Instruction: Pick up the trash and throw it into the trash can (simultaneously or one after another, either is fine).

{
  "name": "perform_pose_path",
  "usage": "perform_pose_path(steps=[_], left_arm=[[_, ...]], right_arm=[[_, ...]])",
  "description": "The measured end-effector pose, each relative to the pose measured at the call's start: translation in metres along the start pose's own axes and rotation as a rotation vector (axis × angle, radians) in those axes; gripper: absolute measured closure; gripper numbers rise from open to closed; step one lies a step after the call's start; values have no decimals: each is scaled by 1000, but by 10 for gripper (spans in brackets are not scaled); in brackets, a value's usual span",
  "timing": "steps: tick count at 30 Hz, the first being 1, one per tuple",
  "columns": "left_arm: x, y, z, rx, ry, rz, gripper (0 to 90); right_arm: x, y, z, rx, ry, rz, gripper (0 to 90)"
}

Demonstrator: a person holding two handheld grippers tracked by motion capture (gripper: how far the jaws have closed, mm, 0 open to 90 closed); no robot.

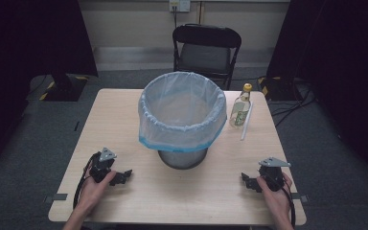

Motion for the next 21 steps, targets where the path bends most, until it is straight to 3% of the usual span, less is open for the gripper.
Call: perform_pose_path(steps=[15,21], left_arm=[[0,0,0,0,5,2,6],[0,0,0,-2,2,2,6]], right_arm=[[-2,0,0,7,-16,10,136],[-6,3,-4,5,28,19,143]])
Point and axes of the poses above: each handheld gripper's, and its own axes: x roughly forward along the jaws, y roughly out of its top, z roughly to its right, the point moved 4 cm from there along x, roughly forward along the jaws, and after that the axes turned 6 degrees about -x, right-handed, at the moved point
